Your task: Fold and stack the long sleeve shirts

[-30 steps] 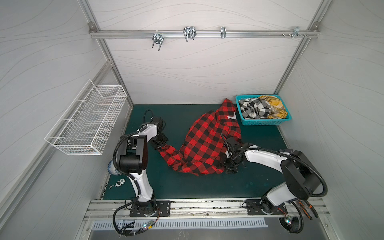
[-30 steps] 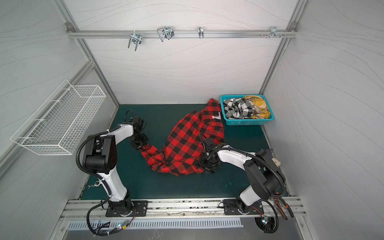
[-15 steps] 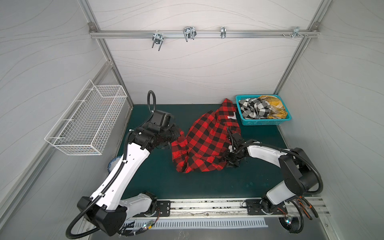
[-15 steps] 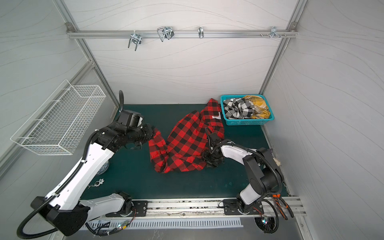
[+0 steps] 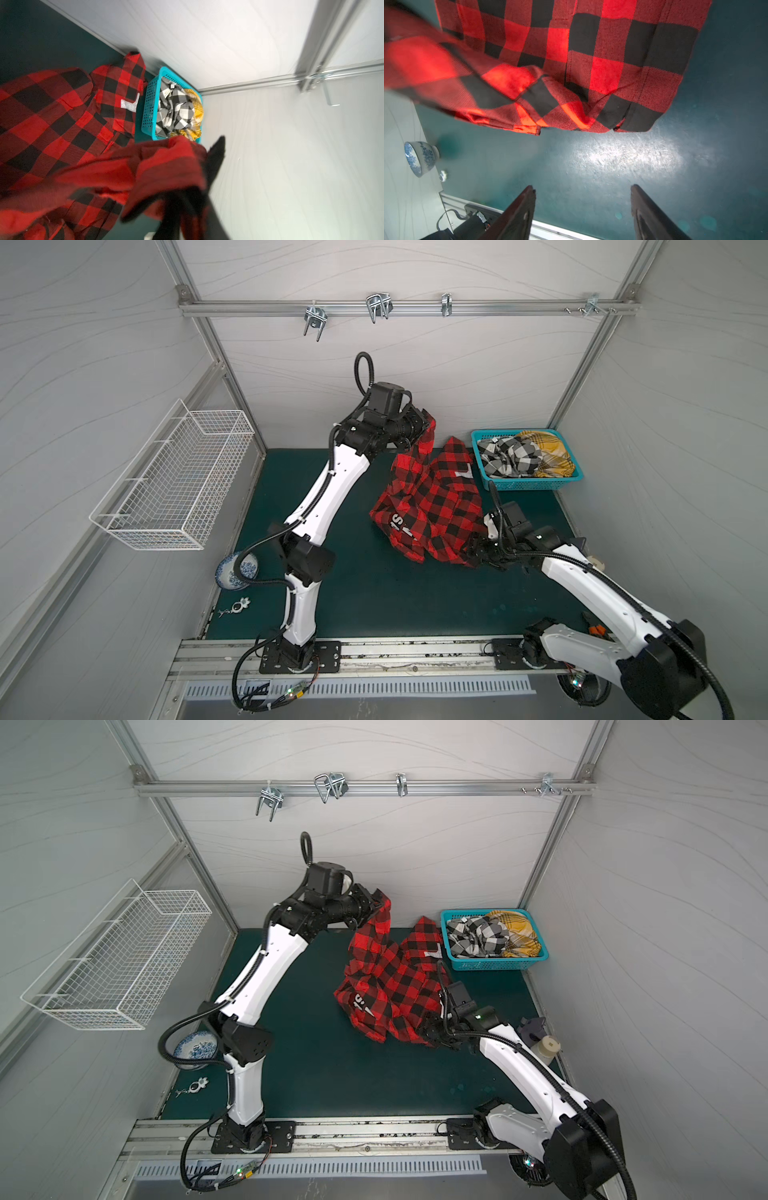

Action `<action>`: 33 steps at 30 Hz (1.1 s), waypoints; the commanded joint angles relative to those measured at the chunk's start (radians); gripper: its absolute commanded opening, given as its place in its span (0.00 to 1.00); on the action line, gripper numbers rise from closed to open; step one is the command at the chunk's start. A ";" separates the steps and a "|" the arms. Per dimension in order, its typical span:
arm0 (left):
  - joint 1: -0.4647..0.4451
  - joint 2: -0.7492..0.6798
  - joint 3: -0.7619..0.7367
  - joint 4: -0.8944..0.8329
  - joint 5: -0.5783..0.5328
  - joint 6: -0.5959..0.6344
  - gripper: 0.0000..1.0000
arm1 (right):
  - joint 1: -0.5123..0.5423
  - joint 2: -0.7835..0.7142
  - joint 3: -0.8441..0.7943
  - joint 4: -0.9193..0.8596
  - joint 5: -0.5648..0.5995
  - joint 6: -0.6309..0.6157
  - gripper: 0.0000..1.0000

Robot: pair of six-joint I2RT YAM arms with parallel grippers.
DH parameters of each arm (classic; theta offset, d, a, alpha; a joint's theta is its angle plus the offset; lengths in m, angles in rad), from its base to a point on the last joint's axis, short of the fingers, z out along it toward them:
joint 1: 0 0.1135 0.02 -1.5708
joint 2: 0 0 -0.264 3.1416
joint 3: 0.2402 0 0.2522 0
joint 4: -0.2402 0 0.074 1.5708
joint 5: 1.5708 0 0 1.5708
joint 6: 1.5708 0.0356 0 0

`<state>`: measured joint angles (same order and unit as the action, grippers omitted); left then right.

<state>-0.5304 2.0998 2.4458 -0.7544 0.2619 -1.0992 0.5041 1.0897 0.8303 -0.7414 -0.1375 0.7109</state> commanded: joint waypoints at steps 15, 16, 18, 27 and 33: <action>0.052 -0.865 -1.350 -0.067 -0.203 0.280 0.76 | 0.308 0.638 0.399 -0.092 0.332 -0.177 0.76; 0.050 -0.877 -1.421 -0.007 -0.136 0.254 0.76 | 0.310 0.669 0.421 -0.095 0.345 -0.185 0.74; 0.049 -0.878 -1.538 0.171 0.010 0.184 0.75 | 0.308 0.714 0.461 -0.122 0.400 -0.187 0.65; -0.051 -0.614 -1.478 0.407 0.065 0.102 0.77 | 0.112 0.624 0.426 -0.116 0.302 -0.207 0.04; -0.093 -0.453 -1.390 0.337 0.027 0.101 0.70 | 0.102 0.573 0.407 -0.105 0.233 -0.199 0.01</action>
<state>-0.5999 1.5883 0.9939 -0.3958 0.3077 -0.9821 0.5926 1.6962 1.2533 -0.8295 0.1497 0.5144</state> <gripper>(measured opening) 0.708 0.051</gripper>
